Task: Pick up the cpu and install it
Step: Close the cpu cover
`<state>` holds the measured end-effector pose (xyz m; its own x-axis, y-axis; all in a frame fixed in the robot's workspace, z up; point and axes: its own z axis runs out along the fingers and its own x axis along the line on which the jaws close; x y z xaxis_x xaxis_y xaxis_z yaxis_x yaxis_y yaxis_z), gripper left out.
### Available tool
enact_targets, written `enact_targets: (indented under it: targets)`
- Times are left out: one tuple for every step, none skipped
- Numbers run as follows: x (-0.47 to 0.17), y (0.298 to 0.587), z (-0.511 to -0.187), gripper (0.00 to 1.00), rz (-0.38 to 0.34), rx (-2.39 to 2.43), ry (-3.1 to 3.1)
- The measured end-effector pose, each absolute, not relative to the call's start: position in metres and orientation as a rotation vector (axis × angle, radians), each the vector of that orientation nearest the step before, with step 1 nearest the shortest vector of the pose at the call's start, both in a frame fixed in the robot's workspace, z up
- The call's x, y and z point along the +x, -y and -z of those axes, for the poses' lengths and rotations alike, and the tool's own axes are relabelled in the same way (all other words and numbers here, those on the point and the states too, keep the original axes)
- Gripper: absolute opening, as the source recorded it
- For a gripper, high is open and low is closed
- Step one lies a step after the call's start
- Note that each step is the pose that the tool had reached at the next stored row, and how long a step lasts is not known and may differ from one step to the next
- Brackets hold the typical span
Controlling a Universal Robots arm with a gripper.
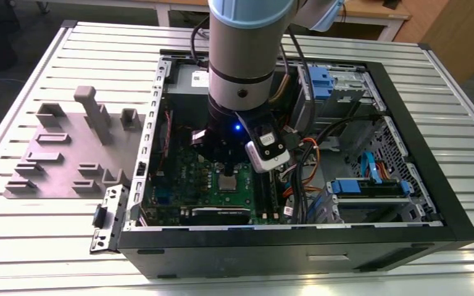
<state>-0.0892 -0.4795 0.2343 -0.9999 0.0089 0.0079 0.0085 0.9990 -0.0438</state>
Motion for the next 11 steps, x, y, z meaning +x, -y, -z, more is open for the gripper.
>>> enact_targets:
  targets:
    - [-0.0892, 0.4795, -0.2343, 0.11, -0.070, -0.014, 3.133]
    - [-0.0892, 0.4795, -0.2343, 0.11, -0.071, -0.014, 3.133]
    - [-0.0892, 0.4795, -0.2343, 0.11, -0.072, -0.014, 3.133]
    - [-0.0892, 0.4795, -0.2343, 0.11, -0.073, -0.014, 3.133]
    - [-0.0892, 0.4795, -0.2343, 0.11, -0.074, -0.014, 3.133]
    - [-0.0892, 0.4795, -0.2343, 0.11, -0.075, -0.014, 3.133]
    - [-0.0892, 0.4795, -0.2343, 0.11, -0.076, -0.014, 3.133]
    - [-0.0892, 0.4795, -0.2343, 0.11, -0.077, -0.014, 3.133]
    - [-0.0892, 0.4795, -0.2343, 0.11, -0.078, -0.014, 3.132]
    - [-0.0892, 0.4795, -0.2343, 0.11, -0.079, -0.014, 3.132]
    - [-0.0892, 0.4795, -0.2343, 0.11, -0.080, -0.014, 3.132]
